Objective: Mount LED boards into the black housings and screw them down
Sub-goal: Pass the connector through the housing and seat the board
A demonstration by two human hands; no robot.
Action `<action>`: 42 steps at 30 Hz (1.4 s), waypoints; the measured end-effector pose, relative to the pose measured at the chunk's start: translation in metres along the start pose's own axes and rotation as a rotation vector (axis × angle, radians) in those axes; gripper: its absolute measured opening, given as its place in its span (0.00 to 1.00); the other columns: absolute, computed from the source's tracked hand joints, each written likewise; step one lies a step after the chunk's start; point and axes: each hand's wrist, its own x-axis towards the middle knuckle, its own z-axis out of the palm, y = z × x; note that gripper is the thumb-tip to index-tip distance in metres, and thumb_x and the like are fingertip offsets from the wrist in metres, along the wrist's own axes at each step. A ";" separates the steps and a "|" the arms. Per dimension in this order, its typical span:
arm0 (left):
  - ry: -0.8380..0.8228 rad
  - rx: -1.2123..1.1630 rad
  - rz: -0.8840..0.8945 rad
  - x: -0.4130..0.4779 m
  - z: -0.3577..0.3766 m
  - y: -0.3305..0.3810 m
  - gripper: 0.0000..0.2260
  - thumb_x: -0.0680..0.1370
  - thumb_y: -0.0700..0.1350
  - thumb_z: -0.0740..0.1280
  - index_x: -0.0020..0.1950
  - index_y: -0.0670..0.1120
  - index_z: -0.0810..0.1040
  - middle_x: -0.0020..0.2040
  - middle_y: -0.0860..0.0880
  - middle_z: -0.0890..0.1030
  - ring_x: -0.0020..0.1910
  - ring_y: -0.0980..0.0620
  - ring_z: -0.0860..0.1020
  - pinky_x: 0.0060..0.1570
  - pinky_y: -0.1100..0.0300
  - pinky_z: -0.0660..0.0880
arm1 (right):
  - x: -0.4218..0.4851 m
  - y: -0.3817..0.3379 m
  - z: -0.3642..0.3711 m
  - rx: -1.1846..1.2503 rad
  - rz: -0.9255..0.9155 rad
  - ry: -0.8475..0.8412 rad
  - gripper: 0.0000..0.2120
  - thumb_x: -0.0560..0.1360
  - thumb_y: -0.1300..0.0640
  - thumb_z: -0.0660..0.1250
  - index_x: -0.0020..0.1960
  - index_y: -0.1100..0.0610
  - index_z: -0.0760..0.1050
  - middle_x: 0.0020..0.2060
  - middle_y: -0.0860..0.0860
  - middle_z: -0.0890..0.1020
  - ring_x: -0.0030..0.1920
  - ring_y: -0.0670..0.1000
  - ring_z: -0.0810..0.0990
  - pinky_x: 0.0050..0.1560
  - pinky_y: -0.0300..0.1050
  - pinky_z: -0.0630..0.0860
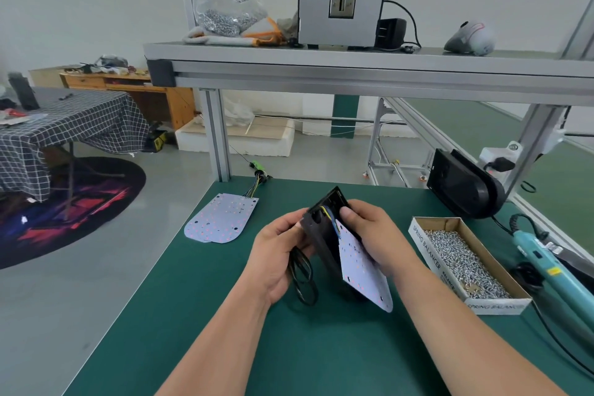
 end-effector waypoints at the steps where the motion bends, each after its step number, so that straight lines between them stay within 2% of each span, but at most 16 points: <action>1: 0.020 0.025 -0.004 0.001 0.001 0.000 0.10 0.81 0.35 0.69 0.61 0.36 0.84 0.58 0.31 0.85 0.49 0.40 0.85 0.54 0.47 0.83 | -0.002 0.002 0.000 0.045 0.010 -0.002 0.11 0.84 0.51 0.64 0.52 0.54 0.83 0.42 0.54 0.86 0.40 0.49 0.80 0.47 0.48 0.74; 4: 0.124 0.115 0.010 0.003 0.004 -0.003 0.07 0.79 0.34 0.70 0.56 0.36 0.85 0.53 0.29 0.85 0.46 0.38 0.82 0.53 0.40 0.79 | -0.002 0.003 0.001 0.045 0.018 0.027 0.12 0.85 0.52 0.64 0.49 0.54 0.83 0.40 0.51 0.85 0.39 0.49 0.80 0.45 0.47 0.73; 8: 0.203 0.201 0.080 0.003 0.011 -0.006 0.07 0.79 0.35 0.69 0.50 0.43 0.86 0.44 0.39 0.87 0.38 0.44 0.83 0.38 0.52 0.81 | -0.003 0.001 0.002 0.021 0.043 0.054 0.13 0.86 0.54 0.63 0.47 0.54 0.83 0.39 0.50 0.85 0.37 0.48 0.79 0.42 0.45 0.72; 15: 0.353 0.309 0.083 0.004 0.008 -0.008 0.16 0.77 0.32 0.62 0.42 0.47 0.86 0.36 0.43 0.85 0.31 0.47 0.79 0.30 0.57 0.75 | -0.010 -0.014 0.004 -0.132 -0.045 0.004 0.13 0.86 0.56 0.63 0.44 0.51 0.80 0.35 0.43 0.81 0.35 0.43 0.76 0.39 0.38 0.71; 17: 0.353 0.338 0.071 0.005 0.007 -0.010 0.15 0.76 0.34 0.61 0.42 0.47 0.85 0.36 0.42 0.84 0.30 0.46 0.78 0.28 0.57 0.74 | -0.009 -0.015 0.006 -0.161 -0.045 0.026 0.13 0.86 0.55 0.63 0.45 0.53 0.79 0.35 0.44 0.79 0.36 0.45 0.74 0.41 0.43 0.69; 20: 0.361 0.426 0.073 0.005 0.005 -0.013 0.16 0.77 0.37 0.59 0.46 0.49 0.86 0.39 0.38 0.84 0.33 0.45 0.77 0.32 0.52 0.75 | -0.007 -0.012 0.004 -0.143 -0.019 0.088 0.13 0.86 0.55 0.63 0.46 0.61 0.77 0.36 0.50 0.78 0.38 0.49 0.72 0.43 0.49 0.68; 23: 0.328 0.532 0.128 0.003 0.006 -0.013 0.17 0.79 0.39 0.60 0.53 0.54 0.86 0.46 0.50 0.88 0.40 0.46 0.81 0.43 0.52 0.79 | -0.005 -0.009 0.001 -0.110 0.001 0.150 0.14 0.85 0.57 0.63 0.44 0.64 0.71 0.36 0.52 0.73 0.38 0.50 0.69 0.43 0.50 0.64; 25: 0.285 0.639 0.165 0.002 0.007 -0.015 0.15 0.82 0.41 0.64 0.60 0.59 0.83 0.57 0.55 0.85 0.50 0.53 0.84 0.53 0.56 0.80 | -0.004 -0.006 -0.003 -0.049 0.031 0.201 0.15 0.85 0.57 0.64 0.41 0.63 0.70 0.35 0.52 0.72 0.38 0.50 0.69 0.43 0.50 0.64; 27: 0.268 0.872 0.259 0.002 0.007 -0.019 0.17 0.83 0.40 0.65 0.66 0.58 0.80 0.64 0.58 0.78 0.60 0.58 0.78 0.60 0.64 0.72 | -0.002 -0.001 -0.007 0.038 0.077 0.260 0.16 0.84 0.57 0.64 0.41 0.65 0.69 0.36 0.55 0.72 0.39 0.52 0.69 0.44 0.51 0.64; 29: 0.247 0.996 0.335 0.001 0.006 -0.020 0.18 0.83 0.39 0.67 0.69 0.56 0.81 0.63 0.66 0.76 0.67 0.58 0.73 0.65 0.63 0.68 | -0.002 0.003 -0.011 0.107 0.121 0.315 0.15 0.84 0.57 0.64 0.40 0.62 0.70 0.36 0.55 0.70 0.39 0.54 0.67 0.43 0.52 0.63; 32: 0.207 0.930 0.317 -0.001 0.007 -0.019 0.19 0.83 0.39 0.66 0.69 0.60 0.81 0.61 0.65 0.80 0.66 0.64 0.75 0.69 0.59 0.72 | -0.001 0.009 -0.016 0.140 0.151 0.370 0.15 0.84 0.58 0.65 0.39 0.62 0.71 0.34 0.55 0.71 0.39 0.54 0.68 0.42 0.51 0.64; 34: 0.156 0.849 0.271 -0.003 0.009 -0.020 0.19 0.85 0.41 0.62 0.69 0.61 0.80 0.61 0.61 0.83 0.63 0.61 0.79 0.70 0.52 0.75 | -0.002 0.013 -0.019 0.139 0.159 0.396 0.13 0.84 0.59 0.64 0.45 0.69 0.72 0.38 0.57 0.75 0.41 0.54 0.71 0.44 0.50 0.66; 36: 0.089 0.718 0.209 -0.007 0.012 -0.020 0.15 0.87 0.50 0.59 0.68 0.65 0.79 0.59 0.58 0.86 0.57 0.54 0.82 0.66 0.45 0.77 | -0.002 0.016 -0.021 0.150 0.176 0.446 0.10 0.83 0.61 0.64 0.52 0.69 0.76 0.42 0.60 0.79 0.43 0.54 0.75 0.46 0.50 0.69; 37: 0.058 0.661 0.172 -0.008 0.012 -0.018 0.14 0.86 0.56 0.58 0.68 0.66 0.79 0.58 0.57 0.86 0.56 0.53 0.83 0.63 0.47 0.78 | -0.003 0.016 -0.021 0.167 0.187 0.469 0.08 0.83 0.61 0.64 0.54 0.66 0.78 0.45 0.61 0.82 0.44 0.55 0.77 0.48 0.50 0.71; 39: -0.002 0.620 0.124 -0.011 0.012 -0.015 0.18 0.82 0.68 0.59 0.67 0.67 0.78 0.60 0.62 0.85 0.60 0.62 0.82 0.61 0.55 0.75 | -0.005 0.017 -0.021 0.215 0.213 0.496 0.08 0.83 0.62 0.64 0.58 0.61 0.80 0.54 0.63 0.84 0.49 0.57 0.81 0.53 0.52 0.75; 42: -0.062 0.677 0.109 -0.012 0.011 -0.017 0.19 0.75 0.66 0.69 0.65 0.63 0.78 0.58 0.62 0.85 0.59 0.61 0.82 0.60 0.59 0.77 | -0.010 0.019 -0.019 0.279 0.240 0.505 0.12 0.82 0.63 0.64 0.64 0.59 0.79 0.60 0.61 0.84 0.60 0.61 0.83 0.64 0.60 0.78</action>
